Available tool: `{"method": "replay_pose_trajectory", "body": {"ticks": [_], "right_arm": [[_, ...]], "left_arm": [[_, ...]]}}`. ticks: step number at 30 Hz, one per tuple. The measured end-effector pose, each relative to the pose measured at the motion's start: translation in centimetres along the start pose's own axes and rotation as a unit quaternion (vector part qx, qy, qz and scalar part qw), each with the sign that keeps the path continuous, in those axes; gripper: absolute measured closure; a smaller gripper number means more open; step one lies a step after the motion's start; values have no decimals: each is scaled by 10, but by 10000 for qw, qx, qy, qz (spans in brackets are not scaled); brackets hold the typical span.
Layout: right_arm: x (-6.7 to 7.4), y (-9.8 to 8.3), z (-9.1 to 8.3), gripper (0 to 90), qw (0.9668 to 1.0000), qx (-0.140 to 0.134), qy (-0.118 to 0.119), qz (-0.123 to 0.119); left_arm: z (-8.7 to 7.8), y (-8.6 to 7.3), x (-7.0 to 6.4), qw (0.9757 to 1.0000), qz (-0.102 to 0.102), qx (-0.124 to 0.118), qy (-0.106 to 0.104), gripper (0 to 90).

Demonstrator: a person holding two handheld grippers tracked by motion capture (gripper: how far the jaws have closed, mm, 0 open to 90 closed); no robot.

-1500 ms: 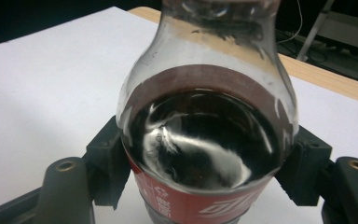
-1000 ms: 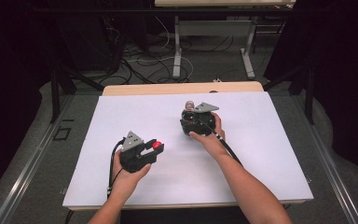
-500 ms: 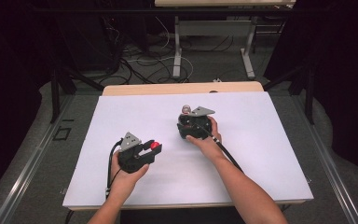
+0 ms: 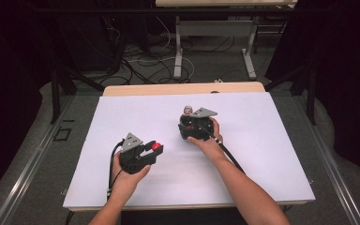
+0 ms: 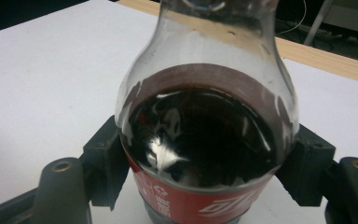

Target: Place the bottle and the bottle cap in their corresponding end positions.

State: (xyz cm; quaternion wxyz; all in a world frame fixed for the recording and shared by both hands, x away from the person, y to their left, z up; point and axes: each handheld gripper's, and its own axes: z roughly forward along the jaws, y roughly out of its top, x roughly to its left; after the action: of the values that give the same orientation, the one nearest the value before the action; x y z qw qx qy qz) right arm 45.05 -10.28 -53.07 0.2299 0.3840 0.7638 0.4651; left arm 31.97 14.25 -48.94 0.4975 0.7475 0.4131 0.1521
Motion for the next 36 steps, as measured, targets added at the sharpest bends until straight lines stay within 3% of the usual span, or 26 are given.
{"method": "replay_pose_trajectory", "body": {"ticks": [1,7,12,16,19,27,30,32,34,36], "right_arm": [[0,0,0,256,10000,-7,20,36],[-1,0,-4,177,9998,12,155,125],[0,2,-8,155,9995,-28,127,271],[-2,2,-16,141,9997,-36,2,232],[-5,1,-27,75,9995,-91,-72,280],[-20,-6,-66,0,9988,-168,-254,395],[-24,-7,-85,0,9986,-89,-335,387],[-26,-10,-97,0,9985,-110,-427,335],[-28,-13,-107,0,9986,-115,-385,348],[-30,-16,-117,0,9984,-113,-395,384]], "left_arm": [[0,0,1,10000,76,3,1,604],[3,0,0,10000,62,35,-4,604],[4,1,0,10000,89,36,-19,604],[7,0,0,10000,84,48,-20,604],[11,0,0,9999,88,95,-95,603],[38,0,-7,9986,233,185,-427,603],[51,-2,-9,9977,215,216,-613,603],[61,-4,-12,9975,212,241,-622,603],[71,-7,-15,9963,204,281,-782,603],[82,-10,-19,9950,370,347,-857,603]]}}
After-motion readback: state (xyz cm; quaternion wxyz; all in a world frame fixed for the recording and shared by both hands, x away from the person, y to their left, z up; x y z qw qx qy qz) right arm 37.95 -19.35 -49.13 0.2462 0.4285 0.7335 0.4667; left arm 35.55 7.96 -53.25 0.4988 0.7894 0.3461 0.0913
